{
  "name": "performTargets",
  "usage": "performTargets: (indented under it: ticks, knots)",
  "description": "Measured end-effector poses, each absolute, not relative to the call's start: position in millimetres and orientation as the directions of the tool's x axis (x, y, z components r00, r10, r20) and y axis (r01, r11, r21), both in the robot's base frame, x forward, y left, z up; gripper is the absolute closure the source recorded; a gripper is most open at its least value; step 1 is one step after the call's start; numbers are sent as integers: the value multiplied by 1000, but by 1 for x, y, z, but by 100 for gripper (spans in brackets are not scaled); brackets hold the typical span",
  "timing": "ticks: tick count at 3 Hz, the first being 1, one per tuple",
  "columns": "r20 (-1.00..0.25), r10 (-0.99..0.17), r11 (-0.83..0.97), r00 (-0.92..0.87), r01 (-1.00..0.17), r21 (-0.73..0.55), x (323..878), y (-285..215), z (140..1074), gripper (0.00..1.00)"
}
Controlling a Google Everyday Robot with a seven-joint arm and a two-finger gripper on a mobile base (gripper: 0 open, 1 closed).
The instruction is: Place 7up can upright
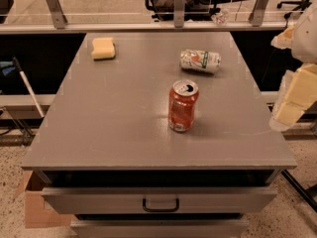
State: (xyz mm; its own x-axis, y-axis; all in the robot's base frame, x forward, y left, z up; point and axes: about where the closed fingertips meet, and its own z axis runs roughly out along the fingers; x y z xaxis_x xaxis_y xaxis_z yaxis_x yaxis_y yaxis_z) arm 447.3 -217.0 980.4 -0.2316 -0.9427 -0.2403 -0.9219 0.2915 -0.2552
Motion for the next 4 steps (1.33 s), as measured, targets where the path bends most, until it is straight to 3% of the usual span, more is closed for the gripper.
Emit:
performTargets:
  ticks: [1,2,4]
  knots:
    - [-260,-921,352,-290,-905,-237,479,-225,978,0]
    - [-278,-898,406,-341,-886,-224,548,-230,978,0]
    - [-302,-909,358,-287,-909,-213,619,-212,962,0]
